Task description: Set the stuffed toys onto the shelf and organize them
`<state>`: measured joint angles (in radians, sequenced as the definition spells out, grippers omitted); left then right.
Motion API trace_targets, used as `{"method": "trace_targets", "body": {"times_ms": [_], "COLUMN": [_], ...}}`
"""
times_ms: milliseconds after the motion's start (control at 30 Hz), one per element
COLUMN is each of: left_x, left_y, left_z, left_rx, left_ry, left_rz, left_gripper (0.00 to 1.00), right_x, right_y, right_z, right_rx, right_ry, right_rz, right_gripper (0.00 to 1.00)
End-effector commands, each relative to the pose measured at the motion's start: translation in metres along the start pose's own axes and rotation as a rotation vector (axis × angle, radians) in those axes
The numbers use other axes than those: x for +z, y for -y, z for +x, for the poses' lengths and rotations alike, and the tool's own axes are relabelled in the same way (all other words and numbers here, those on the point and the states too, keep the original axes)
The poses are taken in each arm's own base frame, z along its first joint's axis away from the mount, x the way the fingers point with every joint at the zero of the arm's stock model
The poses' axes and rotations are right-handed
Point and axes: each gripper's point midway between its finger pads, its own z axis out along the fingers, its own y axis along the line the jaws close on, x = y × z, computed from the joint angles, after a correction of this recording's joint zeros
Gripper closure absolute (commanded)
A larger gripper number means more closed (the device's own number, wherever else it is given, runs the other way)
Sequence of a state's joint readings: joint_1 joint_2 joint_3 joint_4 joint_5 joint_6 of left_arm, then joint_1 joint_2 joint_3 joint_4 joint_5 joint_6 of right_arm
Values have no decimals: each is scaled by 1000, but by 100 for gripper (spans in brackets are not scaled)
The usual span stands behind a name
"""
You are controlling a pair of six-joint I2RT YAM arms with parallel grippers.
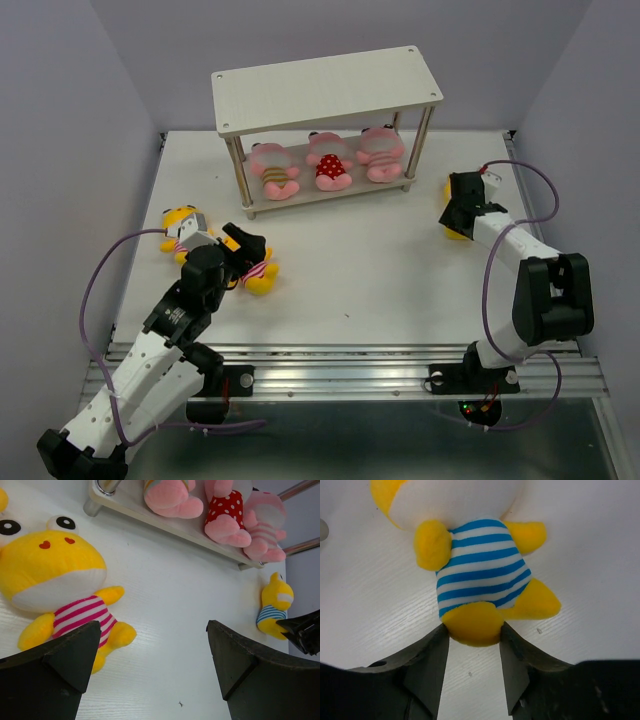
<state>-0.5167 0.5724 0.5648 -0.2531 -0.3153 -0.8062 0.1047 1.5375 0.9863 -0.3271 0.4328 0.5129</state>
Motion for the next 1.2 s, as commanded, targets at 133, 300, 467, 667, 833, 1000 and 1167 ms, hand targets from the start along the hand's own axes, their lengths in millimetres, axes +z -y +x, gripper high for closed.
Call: {"method": "trace_targets", "body": {"times_ms": [133, 300, 467, 667, 833, 1000, 1167], "left_x": [-3, -2, -2, 1, 3, 3, 2], "left_y": [4, 5, 7, 9, 10, 11, 10], "left_z": [-8, -7, -7, -4, -2, -1, -1], "left_rx": [-6, -1, -3, 8, 14, 9, 1], "left_ry": [31, 22, 23, 6, -4, -8, -6], "left_rz": [19, 19, 26, 29, 30, 35, 37], "left_gripper": [1, 1, 1, 1, 1, 1, 1], "right_x": [-5, -15, -47, -112, -183, -249, -294], "right_y": [3, 4, 0, -2, -23, -30, -39], "right_z": [-29, -43, -79, -146, -206, -254, -289], "right_rx": [22, -11, -36, -55, -63, -20, -3], "right_ry": [107, 147, 244, 435, 593, 722, 804], "right_rz": [20, 9, -47, -123, -299, -410, -490], "right_gripper": [78, 98, 99, 99, 99, 99, 99]}}
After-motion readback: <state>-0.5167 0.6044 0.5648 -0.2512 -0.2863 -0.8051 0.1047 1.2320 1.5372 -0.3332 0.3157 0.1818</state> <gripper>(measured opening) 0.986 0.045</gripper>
